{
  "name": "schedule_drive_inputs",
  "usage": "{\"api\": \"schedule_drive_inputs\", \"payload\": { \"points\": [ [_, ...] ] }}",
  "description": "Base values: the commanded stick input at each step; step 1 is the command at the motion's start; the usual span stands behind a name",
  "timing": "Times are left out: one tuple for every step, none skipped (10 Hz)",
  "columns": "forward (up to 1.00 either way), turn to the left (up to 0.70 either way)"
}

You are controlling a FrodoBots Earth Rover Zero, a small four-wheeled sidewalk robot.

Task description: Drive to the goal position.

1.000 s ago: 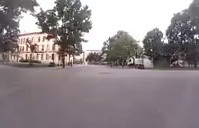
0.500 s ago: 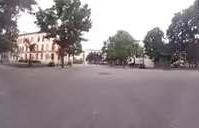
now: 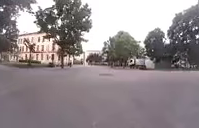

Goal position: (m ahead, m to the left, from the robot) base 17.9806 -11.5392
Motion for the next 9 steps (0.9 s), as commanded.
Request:
{"api": "schedule_drive_inputs", "payload": {
  "points": [
    [0.60,0.00],
    [0.60,0.00],
    [0.60,0.00],
    [0.60,0.00],
    [0.60,0.00],
    [0.60,0.00],
    [0.60,0.00],
    [0.60,0.00],
    [0.60,0.00]
  ]
}}
